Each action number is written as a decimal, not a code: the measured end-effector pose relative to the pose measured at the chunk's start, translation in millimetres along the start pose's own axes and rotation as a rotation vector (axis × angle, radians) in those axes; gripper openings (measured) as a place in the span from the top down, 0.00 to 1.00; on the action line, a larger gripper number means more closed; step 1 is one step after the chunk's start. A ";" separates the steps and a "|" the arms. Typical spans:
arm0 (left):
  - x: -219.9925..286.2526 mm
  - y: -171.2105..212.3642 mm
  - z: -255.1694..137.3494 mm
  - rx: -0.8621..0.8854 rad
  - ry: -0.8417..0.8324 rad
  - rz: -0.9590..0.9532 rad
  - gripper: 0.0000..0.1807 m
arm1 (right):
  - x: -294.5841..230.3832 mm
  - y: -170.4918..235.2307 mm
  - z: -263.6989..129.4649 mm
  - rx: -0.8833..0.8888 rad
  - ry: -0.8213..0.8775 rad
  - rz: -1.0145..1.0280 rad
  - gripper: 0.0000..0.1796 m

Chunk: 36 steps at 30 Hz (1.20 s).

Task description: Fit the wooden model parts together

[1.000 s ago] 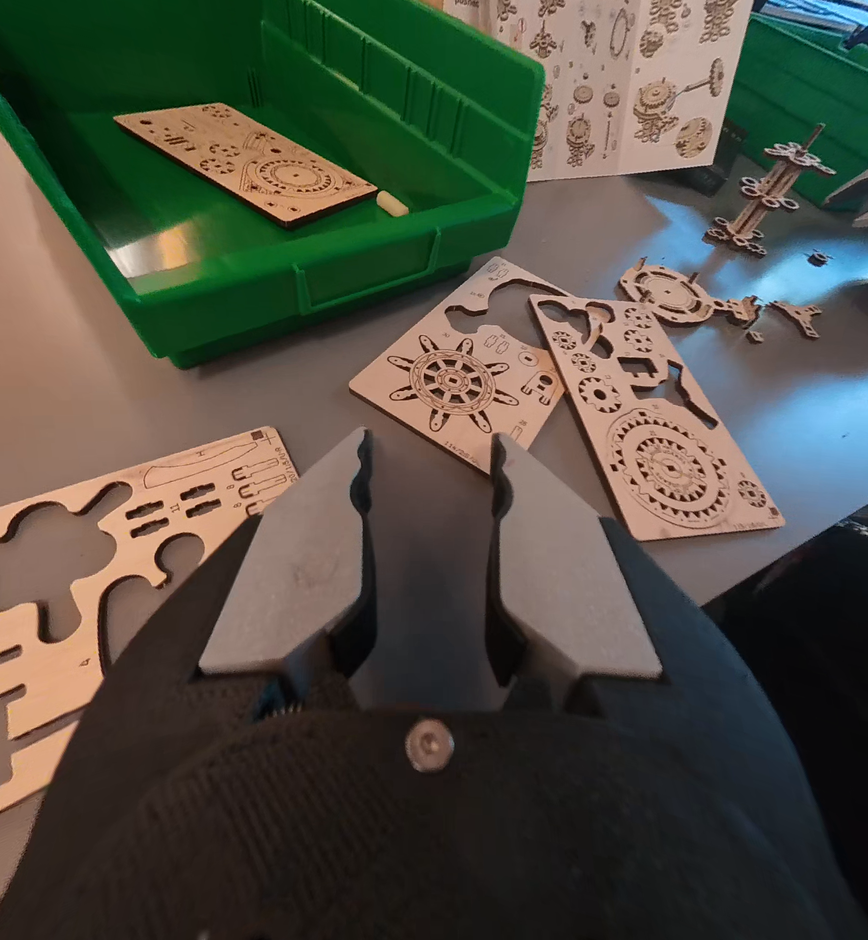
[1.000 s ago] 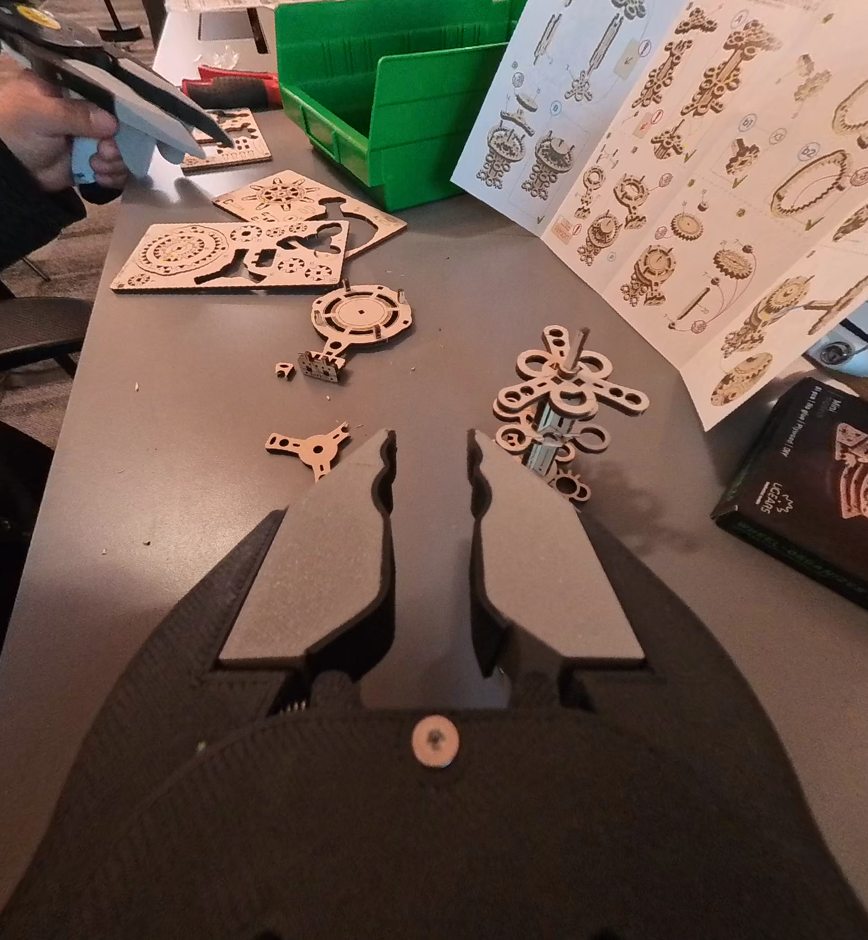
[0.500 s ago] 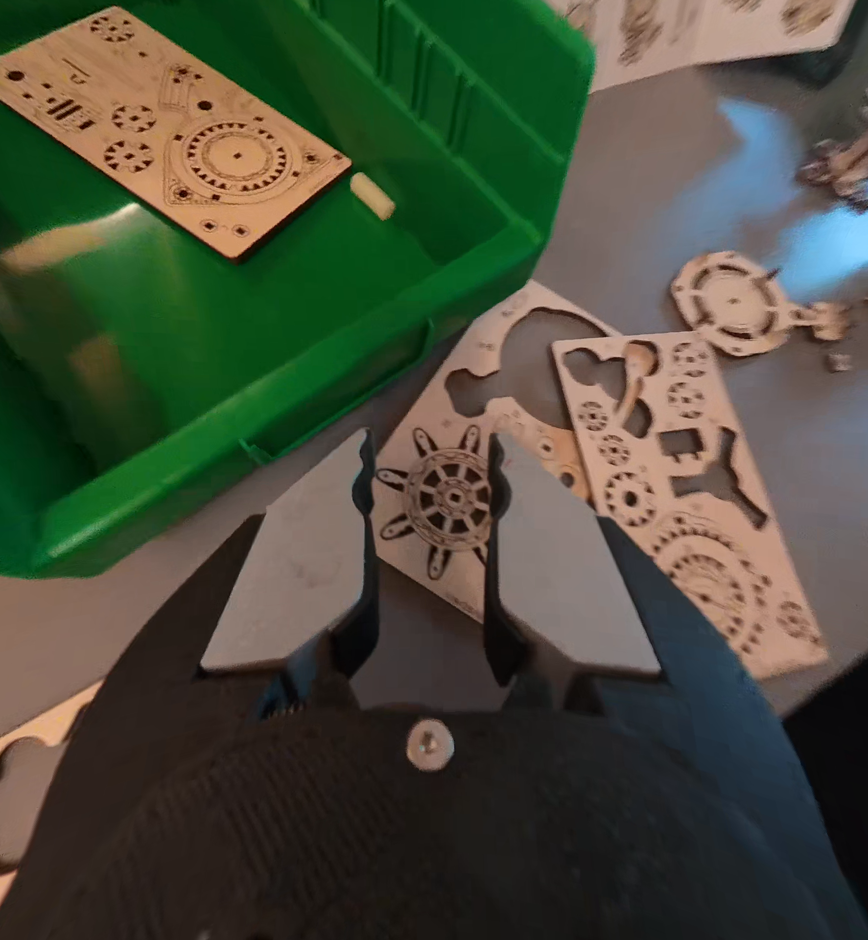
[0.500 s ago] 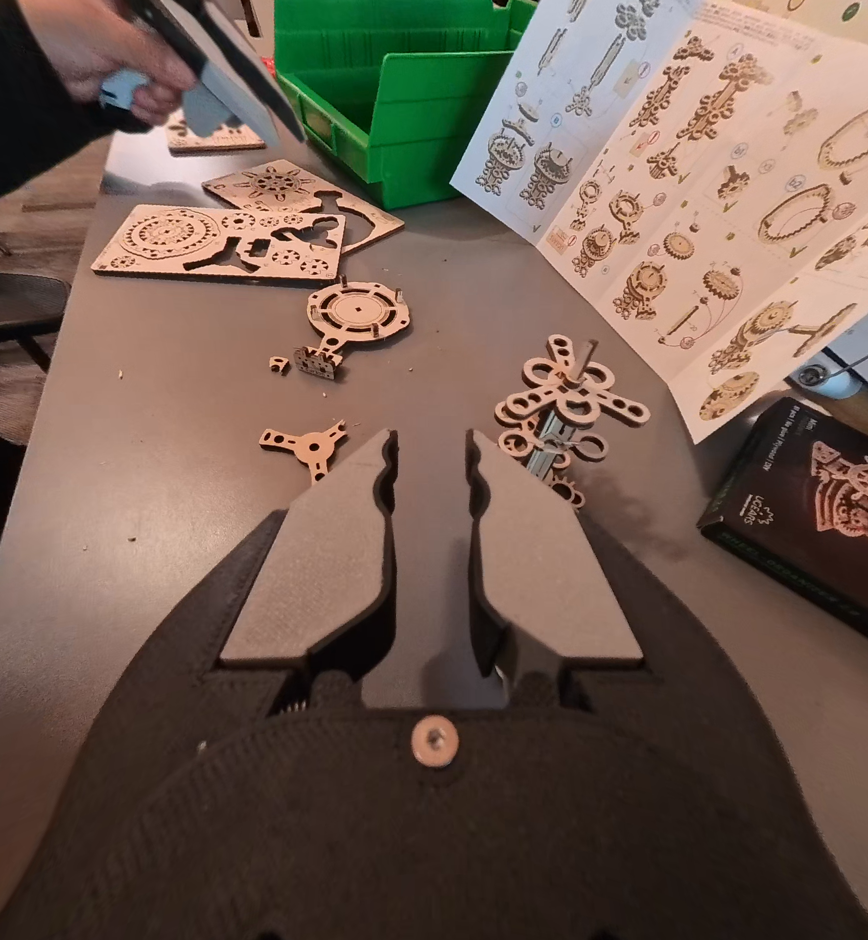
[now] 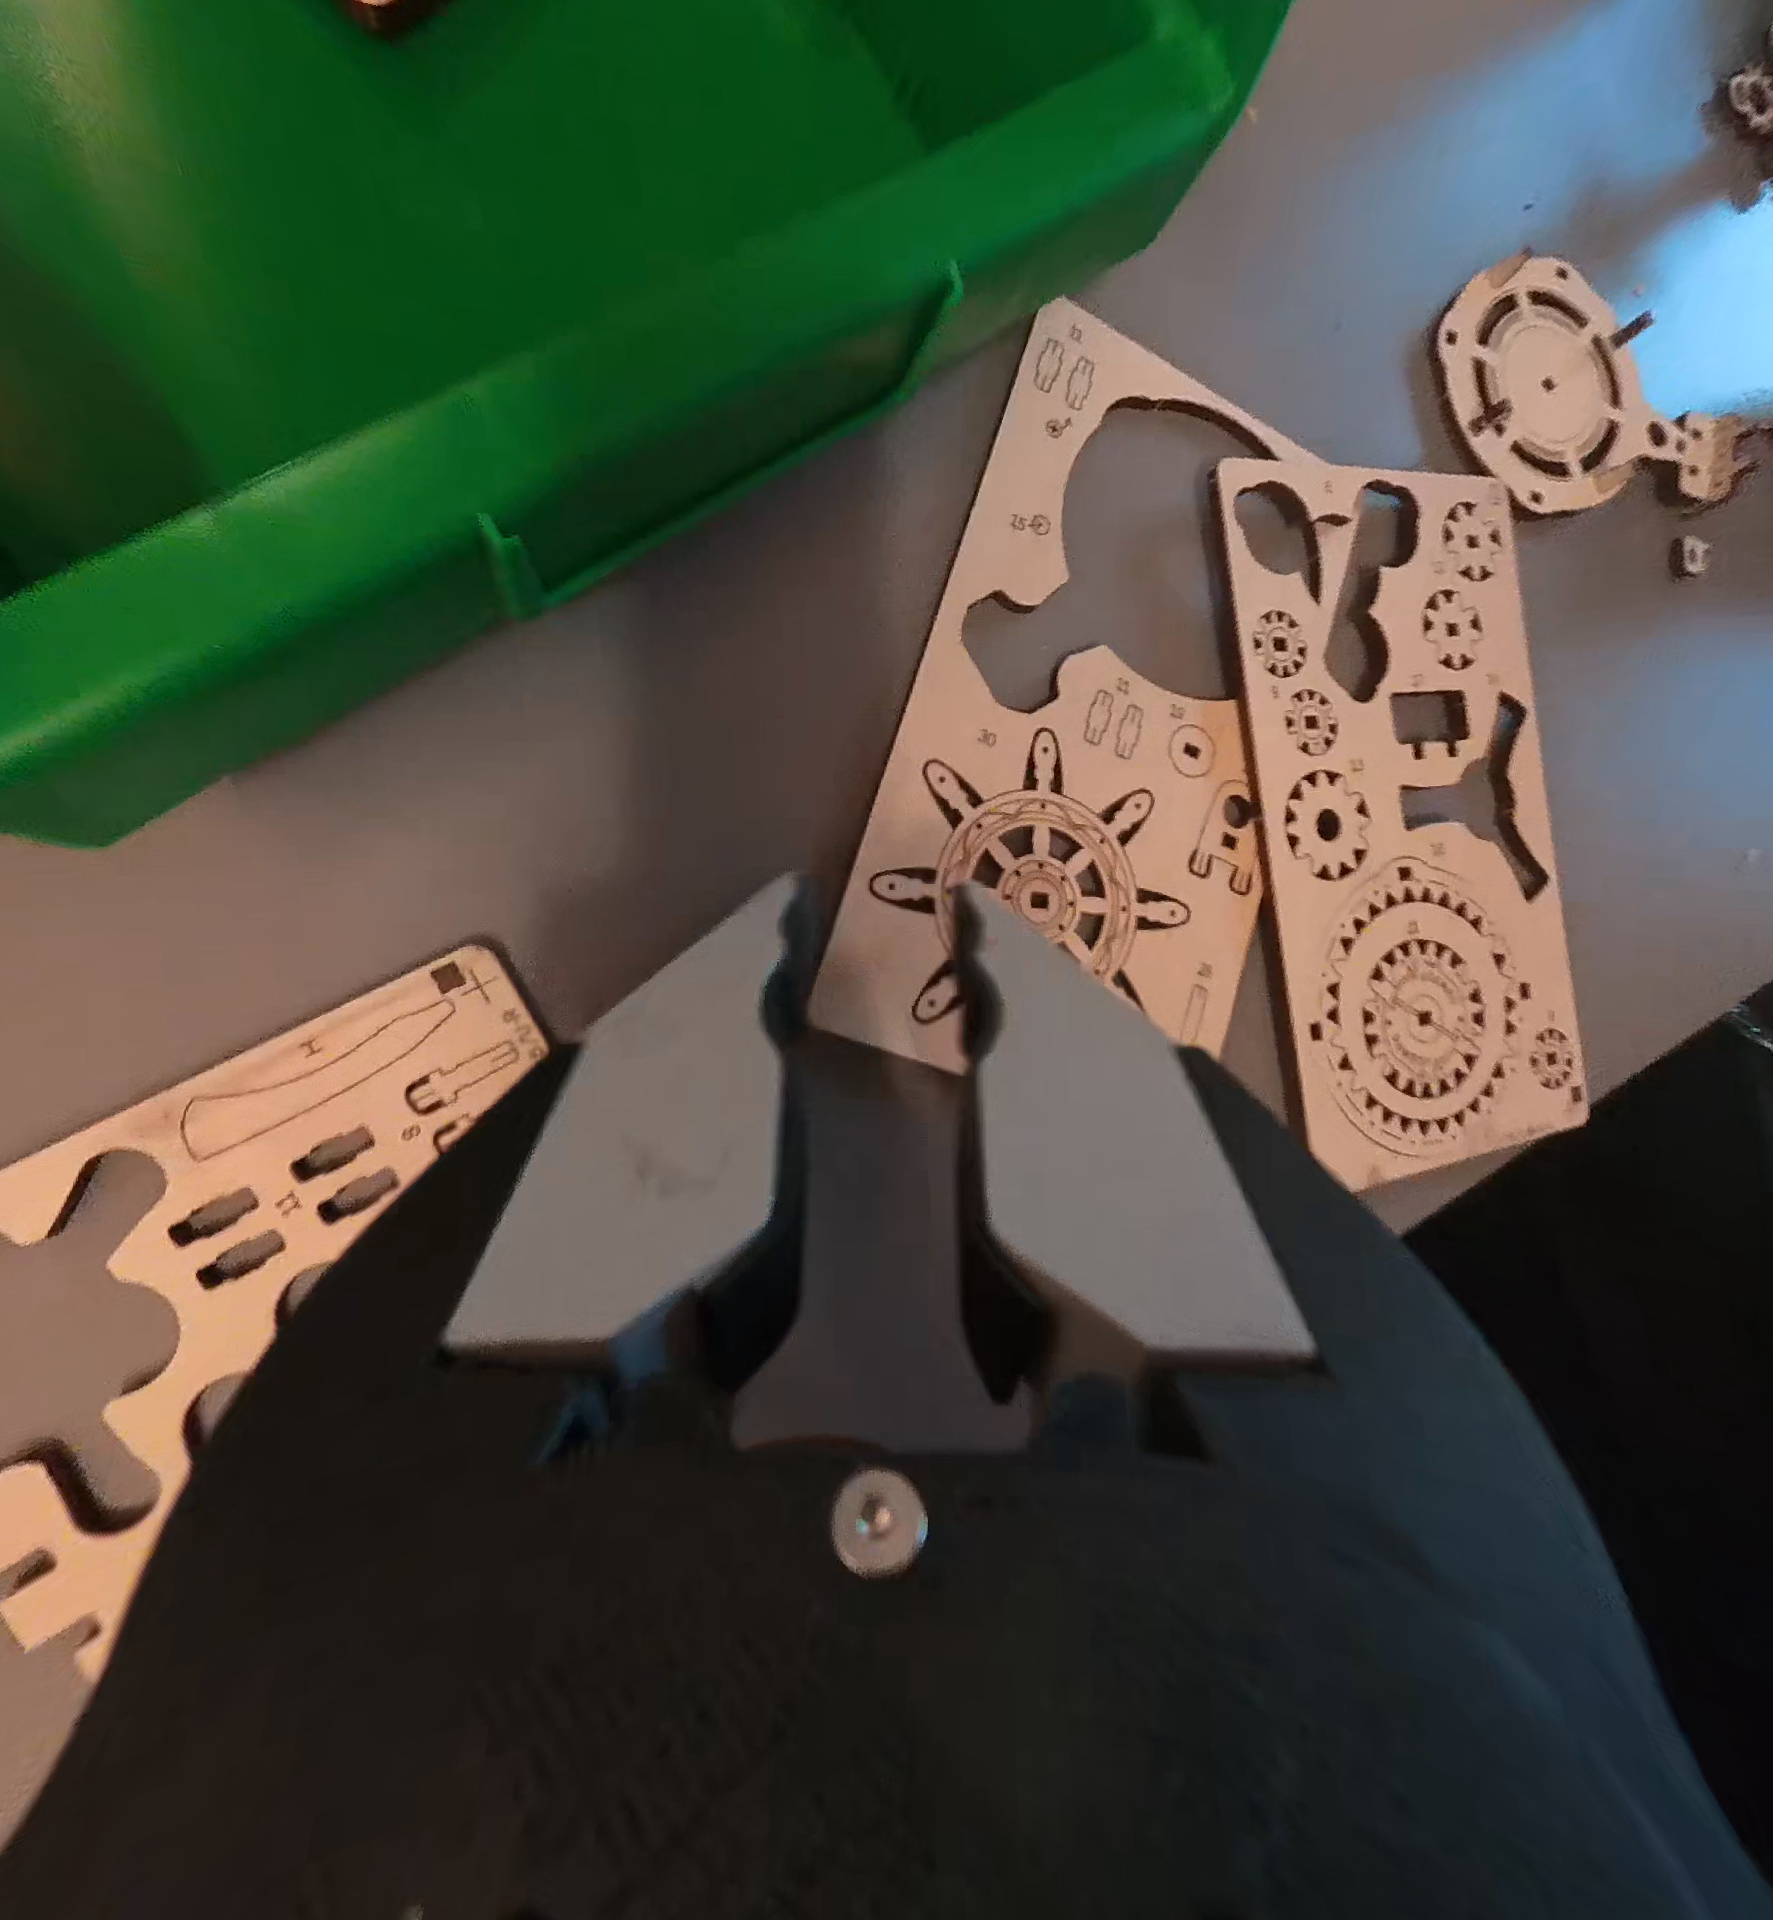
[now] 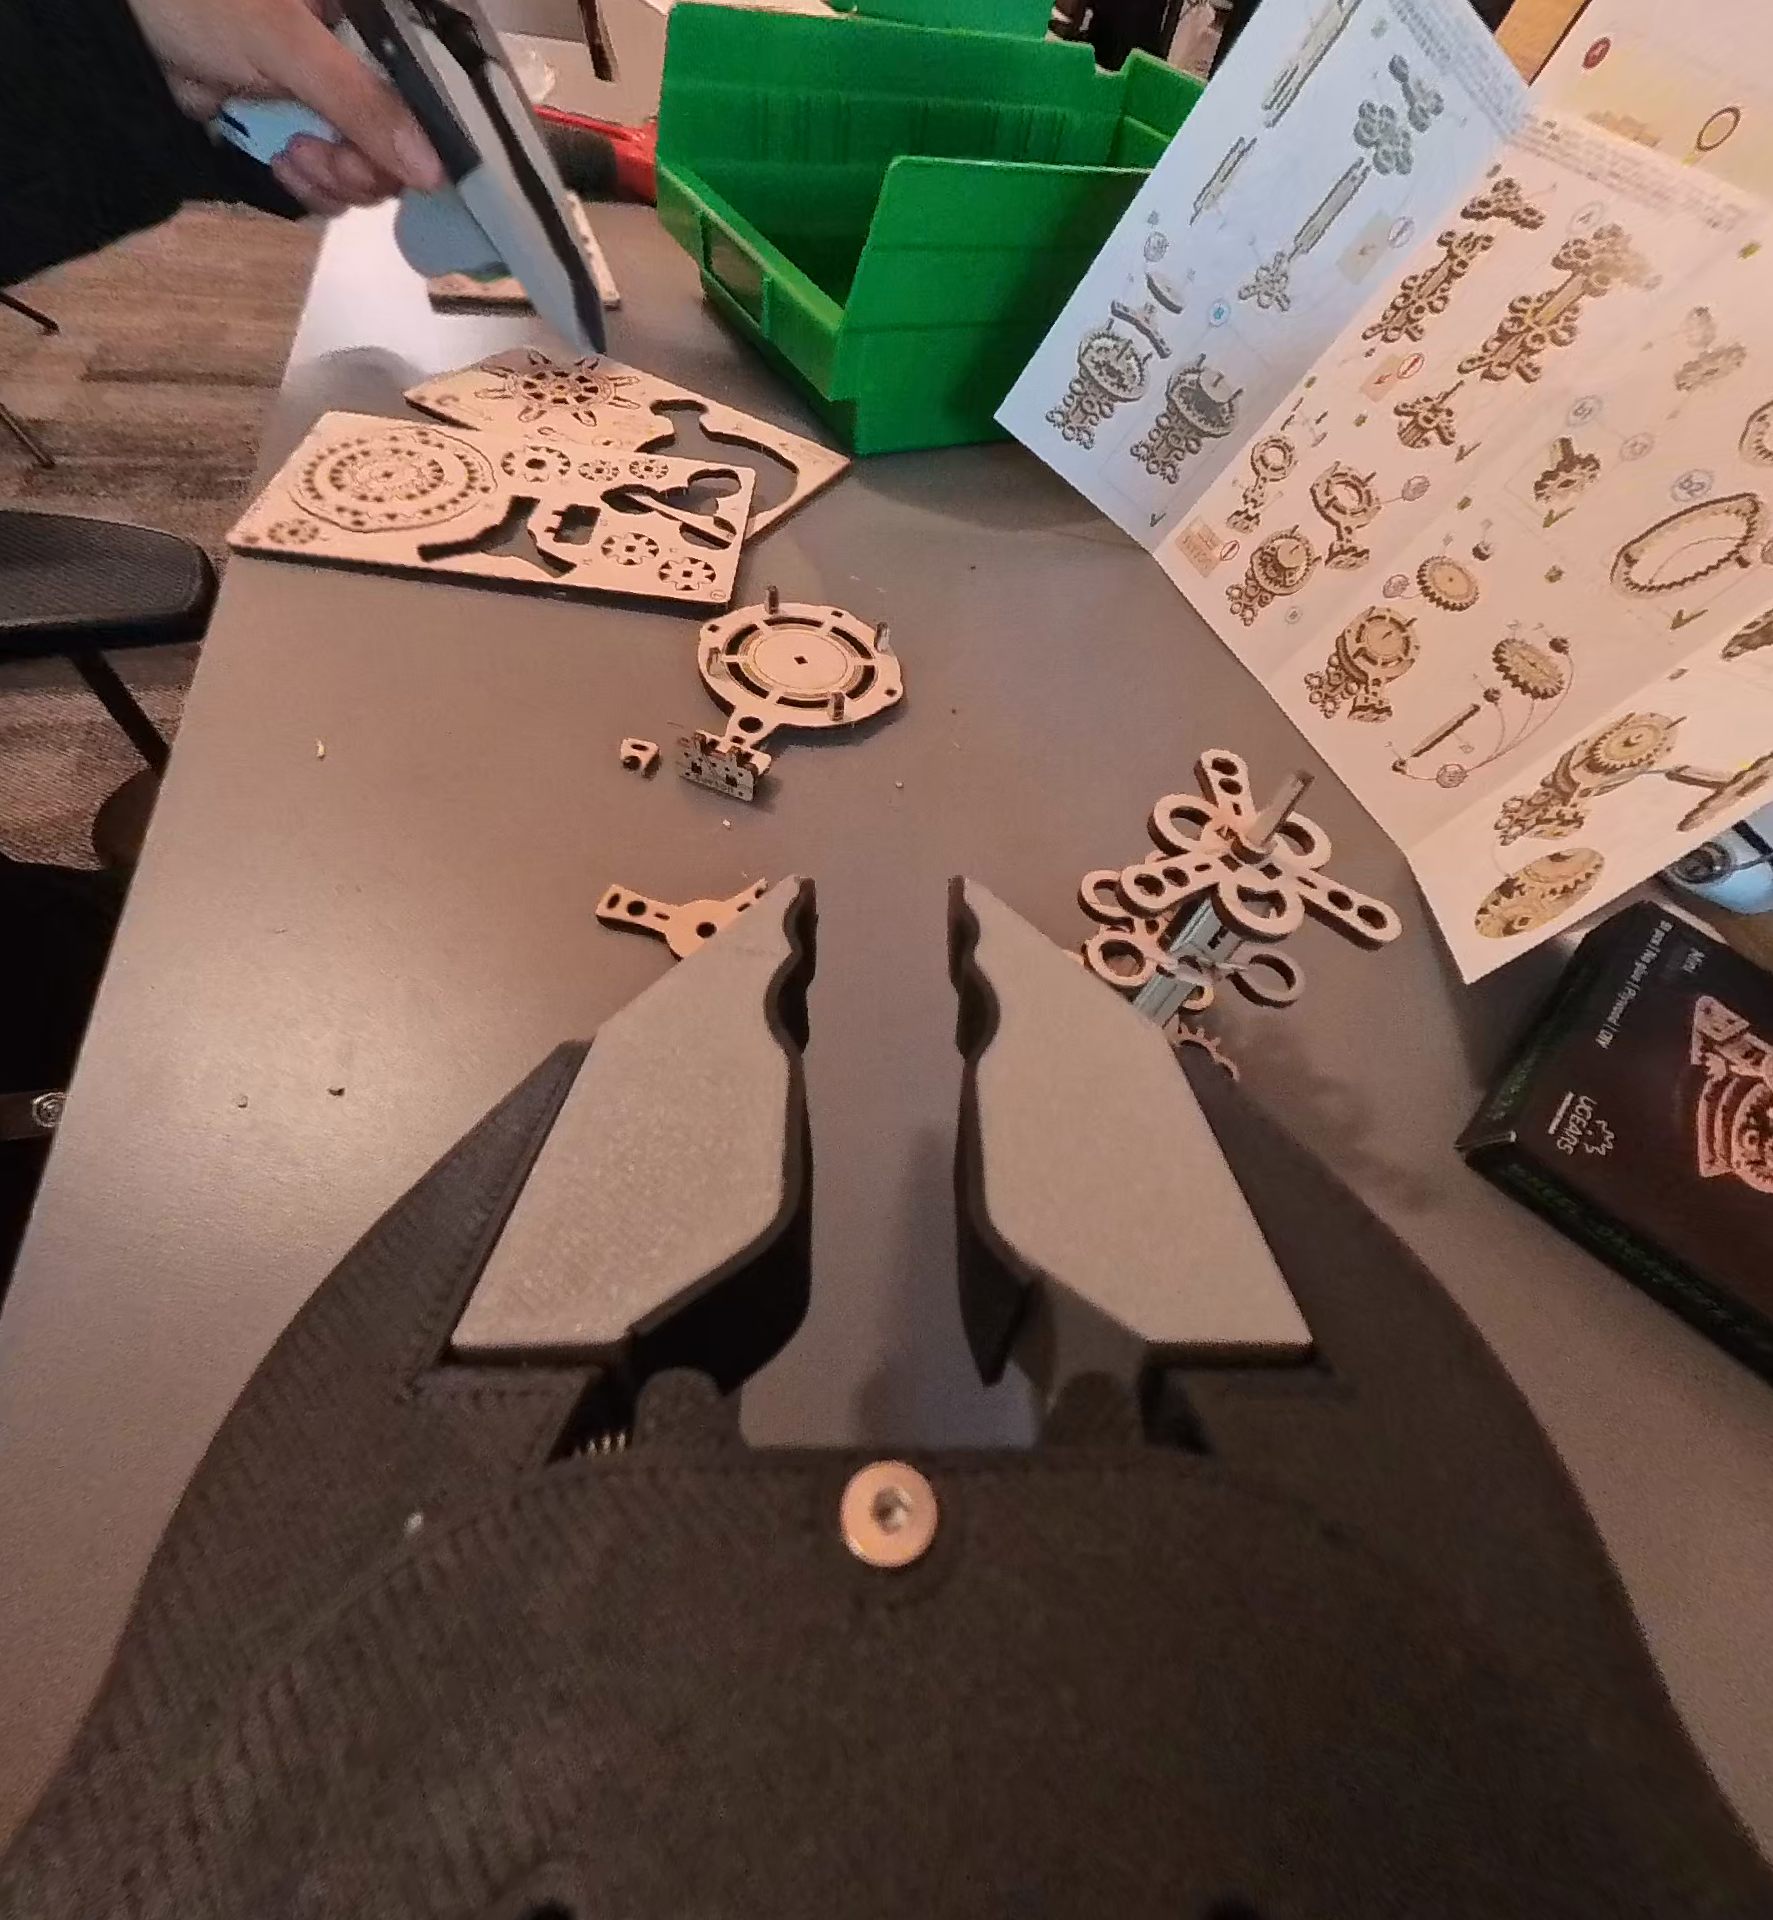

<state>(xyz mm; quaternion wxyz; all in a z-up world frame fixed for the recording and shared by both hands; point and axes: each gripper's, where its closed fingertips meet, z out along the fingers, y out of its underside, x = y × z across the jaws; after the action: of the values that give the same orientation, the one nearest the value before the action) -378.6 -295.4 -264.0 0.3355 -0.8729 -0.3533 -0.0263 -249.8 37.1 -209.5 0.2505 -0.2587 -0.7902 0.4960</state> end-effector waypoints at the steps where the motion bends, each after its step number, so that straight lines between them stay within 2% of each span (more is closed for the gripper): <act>1: 0.2 -1.4 -3.0 0.020 -0.004 0.004 0.75 | 0.0 -0.1 -0.2 0.001 0.000 0.002 0.88; 3: 7.2 -4.9 -6.6 0.053 0.013 0.040 0.71 | -0.1 0.0 -0.2 0.001 0.001 0.004 0.88; 6: 14.6 2.2 1.5 -0.001 -0.017 0.100 0.50 | -0.7 -0.4 -0.1 0.001 0.004 0.001 0.88; 9: 6.1 8.8 6.5 -0.057 -0.150 0.224 0.45 | -1.9 -2.0 -0.8 0.007 0.004 -0.002 0.88; 14: 23.5 3.9 6.4 -0.026 -0.097 0.277 0.36 | -5.3 -6.1 -2.1 0.020 -0.007 -0.010 0.88; 17: 35.4 7.9 9.0 -0.035 -0.035 0.273 0.26 | -8.0 -7.4 -2.0 0.024 -0.019 -0.011 0.88; 18: 26.8 13.8 12.0 -0.075 -0.083 0.276 0.26 | -9.1 -7.7 -1.8 0.024 -0.024 -0.011 0.88; 19: 20.8 17.6 14.8 -0.100 -0.113 0.279 0.19 | -10.3 -7.8 -1.5 0.023 -0.029 -0.011 0.88; 20: 20.5 17.3 15.6 -0.092 -0.110 0.282 0.18 | -11.4 -7.8 -1.2 0.022 -0.034 -0.012 0.88; 22: 19.4 16.7 14.8 -0.085 -0.108 0.280 0.20 | -13.5 -7.5 -0.7 0.019 -0.042 -0.014 0.88; 29: 9.1 14.0 10.2 -0.066 -0.122 0.320 0.33 | -17.0 -9.2 -1.5 0.024 -0.069 -0.016 0.89; 33: 24.6 7.9 15.5 -0.009 -0.051 0.400 0.46 | -16.7 -9.8 -1.5 0.028 -0.083 -0.004 0.89; 36: 17.2 2.8 18.3 -0.008 -0.064 0.384 0.38 | -17.1 -9.5 -1.5 0.026 -0.085 -0.005 0.89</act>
<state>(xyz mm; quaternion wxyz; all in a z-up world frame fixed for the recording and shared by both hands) -367.4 -275.5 -274.9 0.3197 -0.9259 -0.1905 0.0646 -237.6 23.3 -202.7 0.2214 -0.2322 -0.7941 0.5163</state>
